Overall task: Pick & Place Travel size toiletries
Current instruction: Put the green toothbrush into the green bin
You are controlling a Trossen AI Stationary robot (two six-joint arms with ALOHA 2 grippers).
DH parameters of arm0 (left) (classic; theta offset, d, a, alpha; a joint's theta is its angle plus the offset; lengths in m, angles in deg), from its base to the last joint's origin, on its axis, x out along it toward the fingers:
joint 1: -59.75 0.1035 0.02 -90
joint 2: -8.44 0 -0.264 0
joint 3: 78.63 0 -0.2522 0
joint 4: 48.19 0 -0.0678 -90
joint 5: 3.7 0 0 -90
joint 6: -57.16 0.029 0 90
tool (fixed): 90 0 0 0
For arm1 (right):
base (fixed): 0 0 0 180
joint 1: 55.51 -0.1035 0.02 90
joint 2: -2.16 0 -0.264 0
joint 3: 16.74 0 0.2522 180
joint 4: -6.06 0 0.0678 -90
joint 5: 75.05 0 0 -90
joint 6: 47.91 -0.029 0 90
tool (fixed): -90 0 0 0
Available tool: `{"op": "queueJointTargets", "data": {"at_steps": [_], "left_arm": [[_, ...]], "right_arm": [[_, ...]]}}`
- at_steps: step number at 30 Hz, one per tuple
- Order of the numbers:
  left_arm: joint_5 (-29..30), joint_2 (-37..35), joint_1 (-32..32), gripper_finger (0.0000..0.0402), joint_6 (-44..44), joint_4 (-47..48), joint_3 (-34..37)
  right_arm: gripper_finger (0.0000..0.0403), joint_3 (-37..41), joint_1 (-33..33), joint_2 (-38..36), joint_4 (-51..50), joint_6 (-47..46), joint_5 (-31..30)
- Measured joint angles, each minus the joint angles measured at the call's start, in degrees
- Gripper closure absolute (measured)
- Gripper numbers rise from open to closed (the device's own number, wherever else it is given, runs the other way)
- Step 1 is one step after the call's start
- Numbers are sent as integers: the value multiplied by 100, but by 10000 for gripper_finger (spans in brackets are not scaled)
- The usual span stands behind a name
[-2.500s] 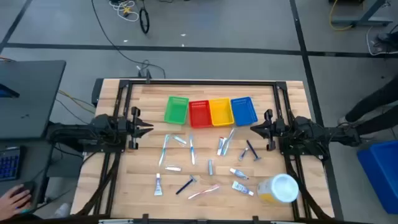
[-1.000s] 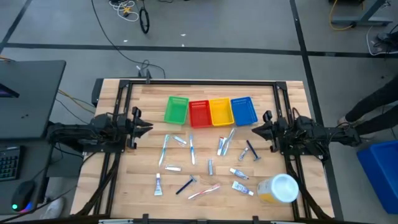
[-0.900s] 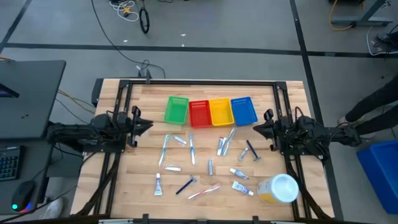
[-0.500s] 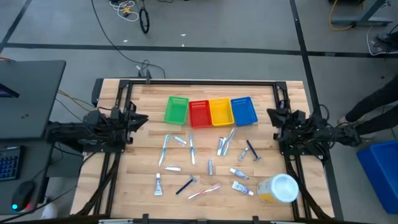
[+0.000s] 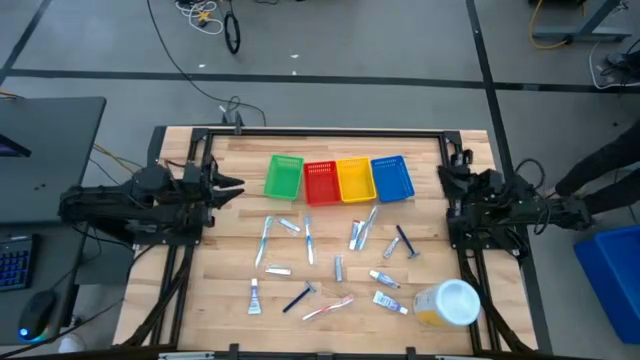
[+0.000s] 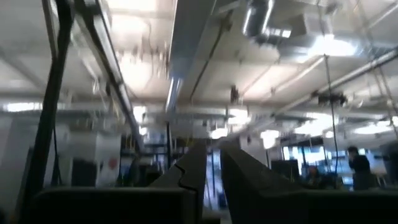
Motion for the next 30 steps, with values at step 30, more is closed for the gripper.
{"op": "queueJointTargets", "data": {"at_steps": [30], "left_arm": [[249,4106,-3,219,-3175,1965,-497]], "right_arm": [[191,-1748,2,5732,-1644,-608,-235]]}}
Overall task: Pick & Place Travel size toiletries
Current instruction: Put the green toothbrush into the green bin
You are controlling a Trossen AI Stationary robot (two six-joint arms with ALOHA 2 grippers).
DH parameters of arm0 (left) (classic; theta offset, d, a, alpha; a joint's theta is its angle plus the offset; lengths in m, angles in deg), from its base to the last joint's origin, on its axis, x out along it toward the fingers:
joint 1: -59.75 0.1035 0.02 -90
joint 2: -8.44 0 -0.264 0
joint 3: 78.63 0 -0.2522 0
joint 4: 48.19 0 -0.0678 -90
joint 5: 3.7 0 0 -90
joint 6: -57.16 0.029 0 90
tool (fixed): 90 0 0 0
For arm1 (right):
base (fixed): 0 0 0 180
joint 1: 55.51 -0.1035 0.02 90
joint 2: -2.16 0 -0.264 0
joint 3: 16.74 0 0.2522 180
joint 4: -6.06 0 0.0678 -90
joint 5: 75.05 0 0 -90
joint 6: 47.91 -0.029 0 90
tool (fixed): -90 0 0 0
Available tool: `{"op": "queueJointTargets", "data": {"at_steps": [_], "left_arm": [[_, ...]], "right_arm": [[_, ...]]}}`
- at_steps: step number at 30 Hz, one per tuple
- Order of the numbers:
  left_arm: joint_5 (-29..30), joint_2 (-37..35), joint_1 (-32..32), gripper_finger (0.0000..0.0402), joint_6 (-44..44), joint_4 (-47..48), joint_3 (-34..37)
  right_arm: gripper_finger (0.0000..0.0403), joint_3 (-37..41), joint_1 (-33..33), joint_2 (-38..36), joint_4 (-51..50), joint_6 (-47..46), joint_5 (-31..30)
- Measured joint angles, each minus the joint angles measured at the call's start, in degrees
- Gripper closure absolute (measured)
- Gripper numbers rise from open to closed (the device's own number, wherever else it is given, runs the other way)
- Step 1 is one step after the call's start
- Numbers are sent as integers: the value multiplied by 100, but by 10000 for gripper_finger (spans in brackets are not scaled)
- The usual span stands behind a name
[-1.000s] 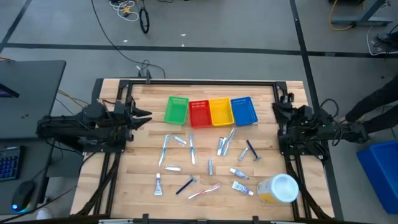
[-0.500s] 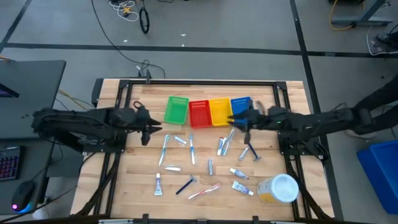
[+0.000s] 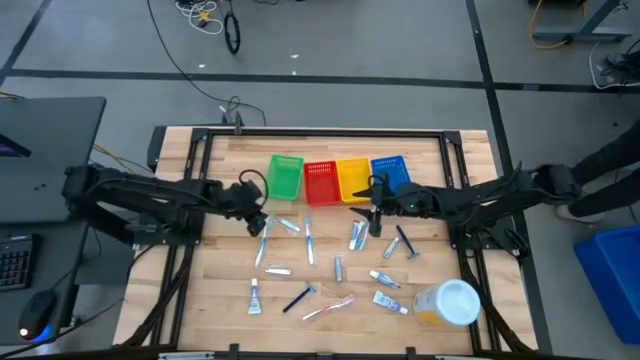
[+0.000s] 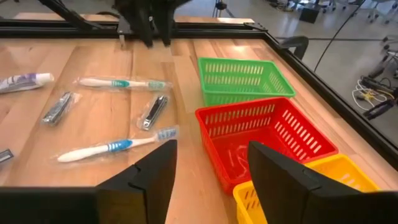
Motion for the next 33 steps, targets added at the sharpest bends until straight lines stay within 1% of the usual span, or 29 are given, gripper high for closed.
{"op": "queueJointTargets", "data": {"at_steps": [7,11,15,18,22,25,33], "left_arm": [[5,923,-285,219,-713,-54,-1],[29,1340,-543,219,-1048,-345,-1],[172,1724,-748,219,-1564,-551,-1],[204,2008,-810,219,-1748,-531,-7],[352,2211,-919,224,-1704,-545,-29],[515,2220,-1004,250,-1679,-530,-19],[526,2089,-1031,364,-1703,-558,2]], "right_arm": [[183,0,0,4,24,2,2],[190,0,0,4,24,1,7],[199,0,0,4,24,0,8],[203,0,0,4,24,2,9],[206,0,0,4,24,2,9],[204,0,0,4,24,2,9],[202,0,0,4,24,2,11]]}}
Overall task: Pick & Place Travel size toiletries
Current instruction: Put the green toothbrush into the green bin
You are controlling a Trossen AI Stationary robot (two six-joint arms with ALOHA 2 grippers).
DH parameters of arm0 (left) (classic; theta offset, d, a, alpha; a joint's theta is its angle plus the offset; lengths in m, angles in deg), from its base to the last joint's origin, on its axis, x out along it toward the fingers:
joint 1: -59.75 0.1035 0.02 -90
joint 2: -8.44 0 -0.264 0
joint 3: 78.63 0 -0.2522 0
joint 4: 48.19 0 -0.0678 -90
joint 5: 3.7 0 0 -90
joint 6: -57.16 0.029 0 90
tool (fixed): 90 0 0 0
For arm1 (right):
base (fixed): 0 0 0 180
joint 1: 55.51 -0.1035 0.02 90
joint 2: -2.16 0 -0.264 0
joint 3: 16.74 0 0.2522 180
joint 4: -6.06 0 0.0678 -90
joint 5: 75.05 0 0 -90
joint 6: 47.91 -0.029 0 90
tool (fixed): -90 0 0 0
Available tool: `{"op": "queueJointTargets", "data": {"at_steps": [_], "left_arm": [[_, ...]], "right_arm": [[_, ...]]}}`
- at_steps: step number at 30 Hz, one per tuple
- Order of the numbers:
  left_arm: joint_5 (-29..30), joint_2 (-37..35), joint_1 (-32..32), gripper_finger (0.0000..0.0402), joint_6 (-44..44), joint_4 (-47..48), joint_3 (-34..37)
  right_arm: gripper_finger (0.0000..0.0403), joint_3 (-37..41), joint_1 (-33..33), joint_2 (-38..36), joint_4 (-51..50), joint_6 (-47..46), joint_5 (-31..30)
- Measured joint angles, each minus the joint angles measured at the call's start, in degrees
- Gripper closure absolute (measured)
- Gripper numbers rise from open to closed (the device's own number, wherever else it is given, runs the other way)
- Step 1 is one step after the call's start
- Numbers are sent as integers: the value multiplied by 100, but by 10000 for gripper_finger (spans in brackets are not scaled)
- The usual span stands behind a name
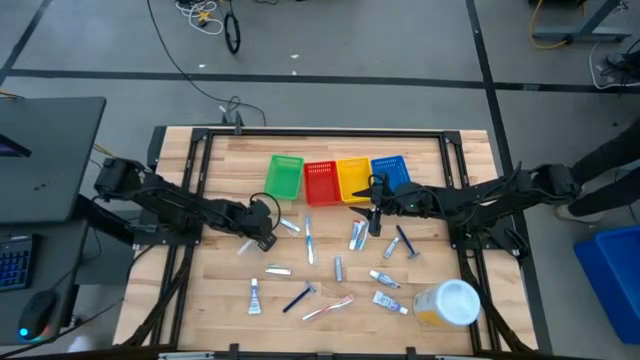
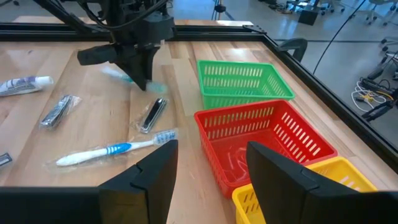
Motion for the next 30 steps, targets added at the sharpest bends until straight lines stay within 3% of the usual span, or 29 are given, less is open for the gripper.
{"op": "queueJointTargets", "data": {"at_steps": [3,8,13,17,22,30], "left_arm": [[-196,-195,-11,388,-11,-53,4],[-96,-701,-75,378,2,-421,4],[798,-1229,-128,391,471,-802,2],[1448,-1477,162,391,1203,-1807,-5],[1156,-1434,955,382,2518,-3130,-5],[499,-1372,2450,386,3266,-3442,-2]], "right_arm": [[206,0,0,0,0,0,-1],[207,2,0,-2,0,0,-2],[207,2,0,-2,3,0,0],[211,2,0,-2,10,0,-2],[211,4,2,-2,117,0,-2],[210,4,5,-4,302,79,-2]]}}
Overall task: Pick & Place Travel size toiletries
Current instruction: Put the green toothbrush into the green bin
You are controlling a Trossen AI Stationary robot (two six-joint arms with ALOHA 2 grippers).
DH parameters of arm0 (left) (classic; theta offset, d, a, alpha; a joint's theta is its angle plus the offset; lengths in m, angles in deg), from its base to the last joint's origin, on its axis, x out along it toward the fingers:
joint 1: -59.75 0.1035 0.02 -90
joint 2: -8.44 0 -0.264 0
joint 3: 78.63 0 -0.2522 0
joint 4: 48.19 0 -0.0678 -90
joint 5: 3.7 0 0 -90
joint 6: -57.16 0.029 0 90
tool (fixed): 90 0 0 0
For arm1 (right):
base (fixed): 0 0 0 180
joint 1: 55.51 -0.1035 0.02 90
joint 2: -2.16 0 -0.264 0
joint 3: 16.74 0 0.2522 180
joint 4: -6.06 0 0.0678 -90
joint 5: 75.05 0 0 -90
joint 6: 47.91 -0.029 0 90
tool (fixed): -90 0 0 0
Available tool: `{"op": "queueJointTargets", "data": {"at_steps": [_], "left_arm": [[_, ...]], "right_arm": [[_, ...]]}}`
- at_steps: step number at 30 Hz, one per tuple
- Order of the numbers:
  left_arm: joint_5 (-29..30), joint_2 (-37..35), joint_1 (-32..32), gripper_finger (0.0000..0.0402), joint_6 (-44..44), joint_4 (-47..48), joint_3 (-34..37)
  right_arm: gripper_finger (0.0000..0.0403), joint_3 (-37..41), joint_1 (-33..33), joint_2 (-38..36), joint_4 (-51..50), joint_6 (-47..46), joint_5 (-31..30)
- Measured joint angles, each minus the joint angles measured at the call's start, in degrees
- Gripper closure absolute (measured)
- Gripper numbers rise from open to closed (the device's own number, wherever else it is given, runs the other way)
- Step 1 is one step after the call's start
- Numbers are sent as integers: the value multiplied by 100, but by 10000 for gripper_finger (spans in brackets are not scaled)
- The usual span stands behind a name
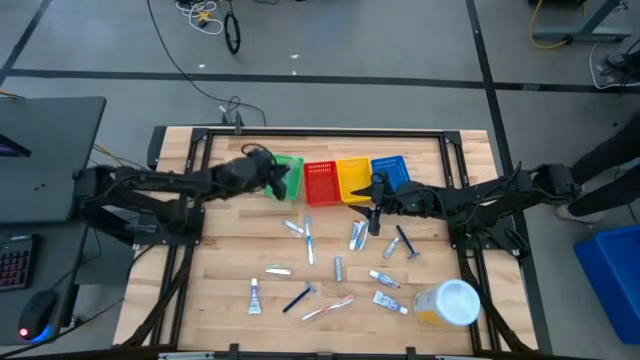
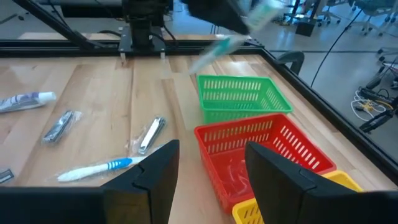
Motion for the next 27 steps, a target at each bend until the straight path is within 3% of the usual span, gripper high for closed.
{"op": "queueJointTargets", "data": {"at_steps": [5,9,14,27], "left_arm": [[-440,242,638,389,202,-253,-2],[-716,866,855,388,291,-598,-7],[-293,1340,975,388,221,-610,2],[-665,1981,1011,366,85,-387,0]], "right_arm": [[214,0,35,0,8,137,0],[214,0,141,0,115,113,1],[209,0,192,0,127,0,2],[208,0,192,0,83,-184,4]]}}
